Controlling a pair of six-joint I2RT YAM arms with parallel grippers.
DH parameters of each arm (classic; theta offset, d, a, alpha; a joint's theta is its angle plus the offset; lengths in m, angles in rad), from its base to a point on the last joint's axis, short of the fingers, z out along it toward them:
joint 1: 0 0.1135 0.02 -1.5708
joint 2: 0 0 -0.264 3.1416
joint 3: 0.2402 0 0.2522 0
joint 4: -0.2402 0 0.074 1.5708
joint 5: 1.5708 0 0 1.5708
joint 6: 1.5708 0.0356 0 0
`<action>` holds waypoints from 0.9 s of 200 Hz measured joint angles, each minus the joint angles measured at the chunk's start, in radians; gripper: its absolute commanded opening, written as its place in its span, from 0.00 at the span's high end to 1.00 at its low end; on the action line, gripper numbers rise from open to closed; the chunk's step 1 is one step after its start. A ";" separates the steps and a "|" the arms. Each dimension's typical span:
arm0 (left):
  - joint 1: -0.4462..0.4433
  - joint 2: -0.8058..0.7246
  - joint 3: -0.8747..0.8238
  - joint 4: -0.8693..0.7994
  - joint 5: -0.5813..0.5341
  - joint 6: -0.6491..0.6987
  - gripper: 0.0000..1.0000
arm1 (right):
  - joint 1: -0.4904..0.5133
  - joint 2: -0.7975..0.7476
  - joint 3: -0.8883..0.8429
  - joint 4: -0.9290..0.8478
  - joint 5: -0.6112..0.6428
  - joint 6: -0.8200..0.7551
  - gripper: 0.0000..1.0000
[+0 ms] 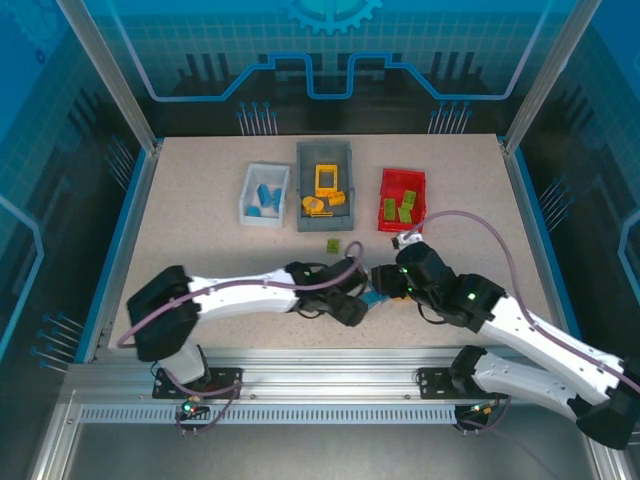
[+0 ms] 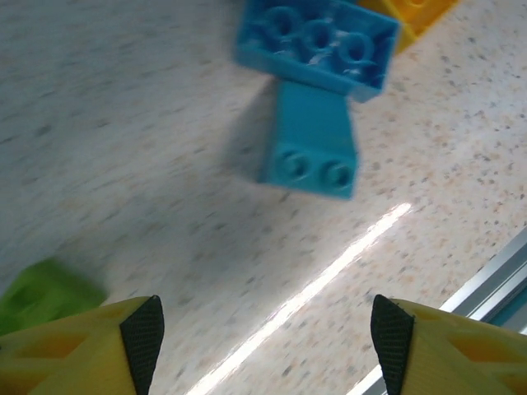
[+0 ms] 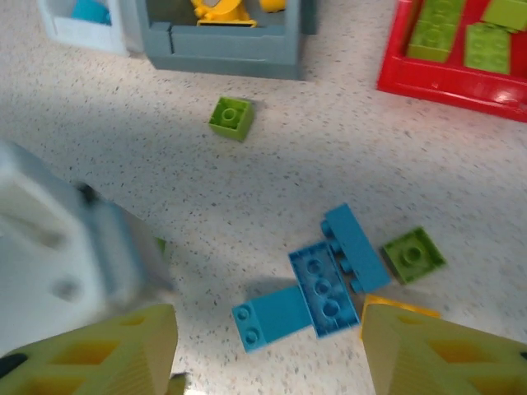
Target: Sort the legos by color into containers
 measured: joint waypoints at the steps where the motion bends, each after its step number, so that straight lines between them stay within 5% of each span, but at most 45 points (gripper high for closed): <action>1: -0.002 0.003 0.003 0.000 0.000 0.002 0.26 | 0.000 -0.006 0.002 -0.006 0.002 0.001 0.34; 71: -0.022 0.213 0.194 0.003 -0.048 0.135 0.23 | -0.011 -0.196 0.050 -0.217 0.058 0.087 0.33; 137: -0.022 0.299 0.199 0.003 -0.055 0.162 0.67 | -0.012 -0.190 0.053 -0.238 0.057 0.102 0.34; 180: -0.022 0.296 0.199 0.017 -0.066 0.159 0.74 | -0.018 -0.182 0.053 -0.237 0.045 0.101 0.35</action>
